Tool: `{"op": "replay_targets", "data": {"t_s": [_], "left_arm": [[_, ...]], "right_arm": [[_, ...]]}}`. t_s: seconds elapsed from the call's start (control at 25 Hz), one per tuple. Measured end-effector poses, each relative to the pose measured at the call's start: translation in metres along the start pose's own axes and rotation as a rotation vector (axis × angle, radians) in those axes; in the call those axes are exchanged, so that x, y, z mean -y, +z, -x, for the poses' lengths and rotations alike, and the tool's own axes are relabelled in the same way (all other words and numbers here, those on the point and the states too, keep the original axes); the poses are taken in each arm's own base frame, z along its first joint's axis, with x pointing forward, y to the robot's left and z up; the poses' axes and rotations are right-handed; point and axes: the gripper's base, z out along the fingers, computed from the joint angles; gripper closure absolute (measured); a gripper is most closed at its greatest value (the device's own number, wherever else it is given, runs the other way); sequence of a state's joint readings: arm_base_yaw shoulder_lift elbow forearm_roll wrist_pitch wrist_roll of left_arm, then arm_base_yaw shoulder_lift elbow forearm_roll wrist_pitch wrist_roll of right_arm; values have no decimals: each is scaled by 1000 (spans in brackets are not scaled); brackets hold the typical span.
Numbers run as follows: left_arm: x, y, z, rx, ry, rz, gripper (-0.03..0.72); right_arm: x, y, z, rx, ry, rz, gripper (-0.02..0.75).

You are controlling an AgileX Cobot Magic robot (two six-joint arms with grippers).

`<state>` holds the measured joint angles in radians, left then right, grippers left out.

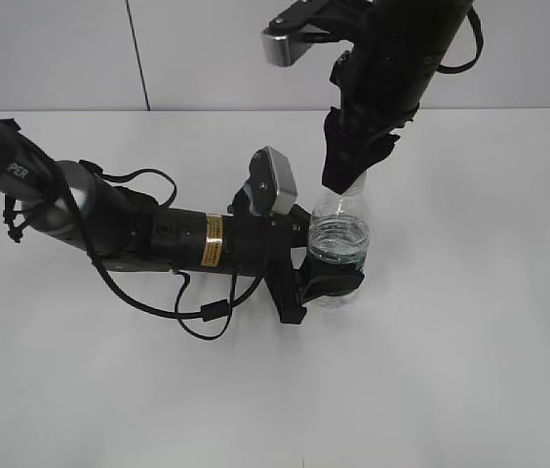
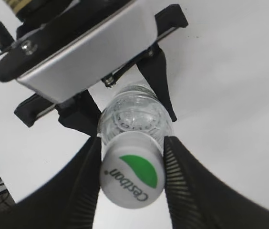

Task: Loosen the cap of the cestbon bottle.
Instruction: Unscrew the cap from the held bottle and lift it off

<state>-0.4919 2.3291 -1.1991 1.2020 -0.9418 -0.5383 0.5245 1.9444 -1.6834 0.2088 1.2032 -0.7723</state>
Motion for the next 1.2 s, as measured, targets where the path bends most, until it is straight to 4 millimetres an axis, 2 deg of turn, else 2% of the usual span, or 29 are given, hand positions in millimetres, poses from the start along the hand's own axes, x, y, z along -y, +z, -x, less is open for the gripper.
{"op": "replay_targets", "data": {"t_s": [0.24,0.52,0.68,0.88,1.2], "left_arm": [[0,0,0,0,1,0,279],[0,0,0,0,2,-1,279],[0,0,0,0,2,-1,279],[0,0,0,-1,2,0,279],[0,0,0,-2,2,0,279]], "right_arm": [[0,0,0,-3,-153,-2,433],[0,0,-1,-17,-666,-3,433],[0,0,-1,-17,-858,1,433],[0,0,-1,-17,-944,1,433],[0,0,-1,-19,-951,2,433]]}}
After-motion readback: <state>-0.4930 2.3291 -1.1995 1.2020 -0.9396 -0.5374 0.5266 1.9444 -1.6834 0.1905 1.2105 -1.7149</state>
